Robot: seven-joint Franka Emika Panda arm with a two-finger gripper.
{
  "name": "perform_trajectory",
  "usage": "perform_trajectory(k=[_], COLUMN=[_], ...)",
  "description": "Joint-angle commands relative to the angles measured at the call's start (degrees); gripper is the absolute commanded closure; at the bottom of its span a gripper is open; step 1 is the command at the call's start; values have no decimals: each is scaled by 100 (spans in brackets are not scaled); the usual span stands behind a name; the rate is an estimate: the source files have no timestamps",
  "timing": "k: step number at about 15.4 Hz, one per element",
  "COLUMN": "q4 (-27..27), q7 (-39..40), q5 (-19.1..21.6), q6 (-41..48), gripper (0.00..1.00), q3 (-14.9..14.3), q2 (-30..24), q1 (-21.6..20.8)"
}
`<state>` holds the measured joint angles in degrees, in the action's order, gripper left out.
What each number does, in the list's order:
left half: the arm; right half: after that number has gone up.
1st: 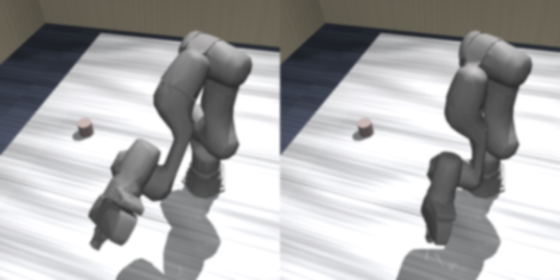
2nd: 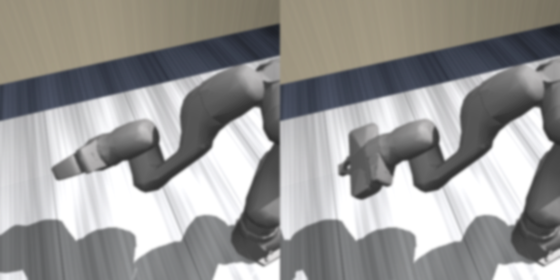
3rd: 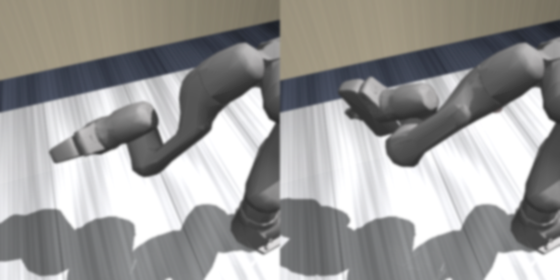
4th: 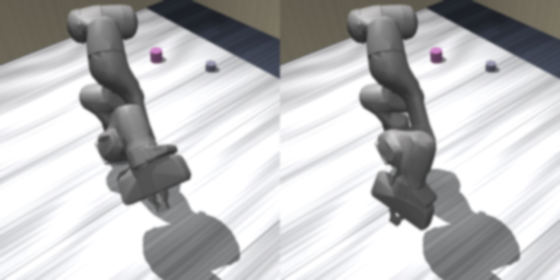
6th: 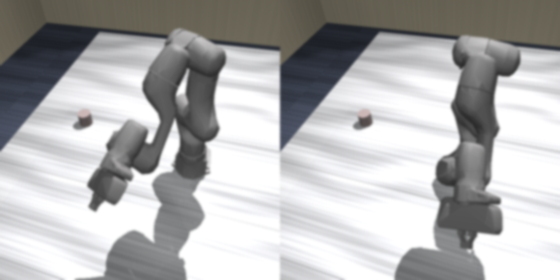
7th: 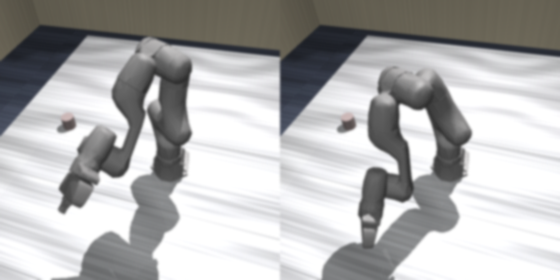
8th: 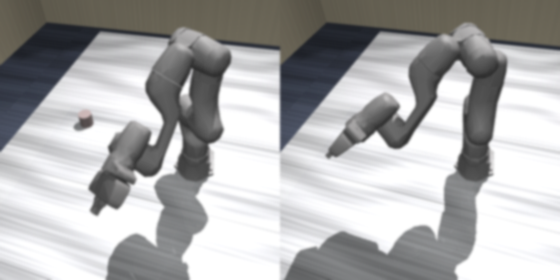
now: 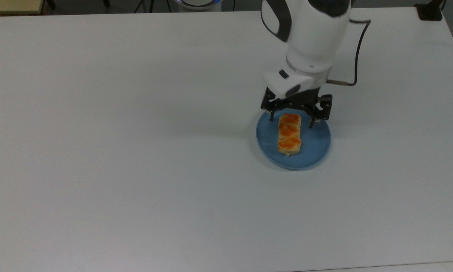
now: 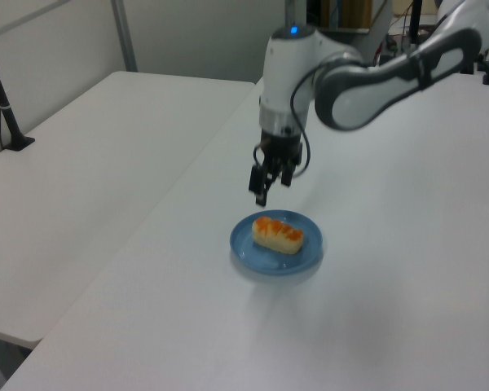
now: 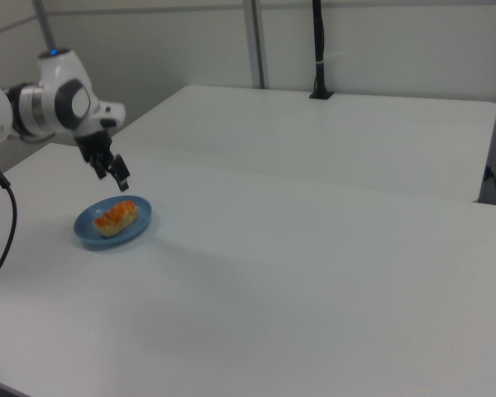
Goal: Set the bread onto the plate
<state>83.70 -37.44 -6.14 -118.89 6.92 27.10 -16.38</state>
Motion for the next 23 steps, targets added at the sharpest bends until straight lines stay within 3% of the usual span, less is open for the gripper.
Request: perform_trajectory(k=[1,3,7,10,12,13,19,23], q4=[182,190,234,313,515,577,1147,1175], q7=[96,376,1210,2359,3125,3355,3498,3515], q5=[297,315,297,297,306,306,227,227], q6=[997,1611,2458,2870,2881,2872,2117,2010], gripper=[0,0,0,0,0,0,0,0], q3=[-42,-103,-112,-243,-716,-806,-789,-798], q2=[-1108,-1583,-2374,-2884,-3148,-3158,-3167,-3141], q1=[485,635,1417,1918,1885,1893,1928,1946])
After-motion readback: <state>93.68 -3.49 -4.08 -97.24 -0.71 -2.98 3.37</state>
